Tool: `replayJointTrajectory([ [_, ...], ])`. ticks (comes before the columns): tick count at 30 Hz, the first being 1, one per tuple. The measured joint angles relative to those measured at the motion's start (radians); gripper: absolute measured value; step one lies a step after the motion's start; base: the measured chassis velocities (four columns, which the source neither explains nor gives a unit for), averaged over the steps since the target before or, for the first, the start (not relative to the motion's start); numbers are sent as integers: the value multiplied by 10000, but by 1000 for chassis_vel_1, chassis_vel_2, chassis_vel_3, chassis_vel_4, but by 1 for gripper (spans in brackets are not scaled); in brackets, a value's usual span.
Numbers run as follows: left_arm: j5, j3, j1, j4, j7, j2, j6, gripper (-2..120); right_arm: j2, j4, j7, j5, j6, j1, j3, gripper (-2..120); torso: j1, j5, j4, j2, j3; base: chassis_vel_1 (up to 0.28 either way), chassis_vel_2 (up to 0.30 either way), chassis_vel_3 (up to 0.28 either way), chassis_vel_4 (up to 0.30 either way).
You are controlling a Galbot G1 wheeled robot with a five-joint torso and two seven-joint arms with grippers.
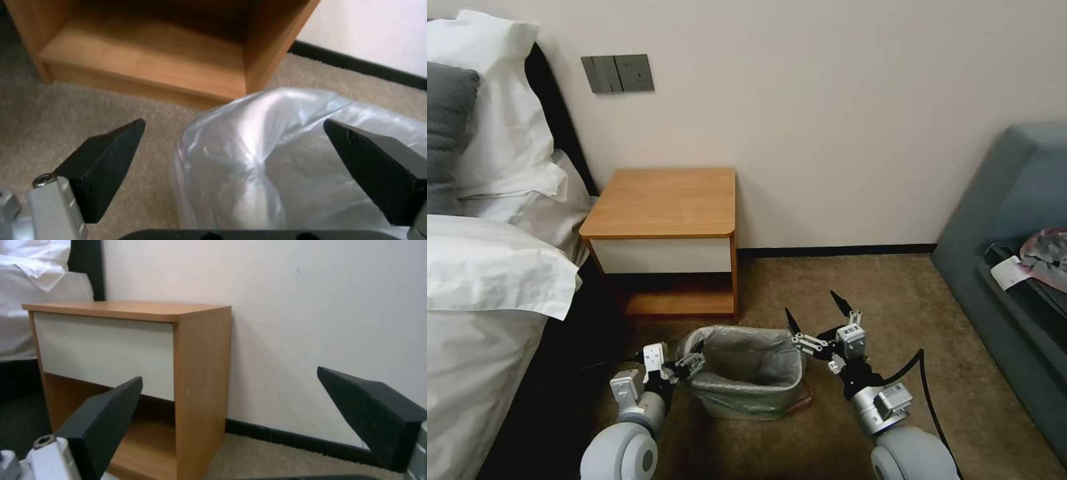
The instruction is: Pick up the garbage bag from the table and place it over the trash can.
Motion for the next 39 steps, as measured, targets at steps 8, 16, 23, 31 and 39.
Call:
replayJointTrajectory([
  [8, 619, -61, -130, 312, 249, 19, -1865, 100, 94, -12, 42, -132, 27, 29, -85, 100, 0, -1, 0, 0, 0, 0, 0, 0, 0],
  [16, 1695, -391, -568, 1181, 921, 198, -4788, 100, 752, -7, 1899, -1089, -362, -118, -304, 100, 1, -1, -1, 1, 0, 0, 0, 0, 0],
  [23, 1885, -505, -691, 1759, 1374, 277, -5311, 98, 1557, -650, 2477, -1481, 521, -436, 150, 100, 0, 0, -1, 0, 1, 0, 0, 0, 0],
  [31, 1749, -525, -719, 1803, 1389, 199, -5372, 98, 1577, -676, 2006, -1534, 695, -438, 394, 100, 0, 0, -1, 0, 0, 0, 0, 0, 0],
  [39, 1734, -526, -719, 1803, 1389, 194, -5359, 98, 1567, -676, 1986, -1535, 695, -438, 395, 100, 0, 0, 0, 0, 0, 0, 0, 0, 0],
])
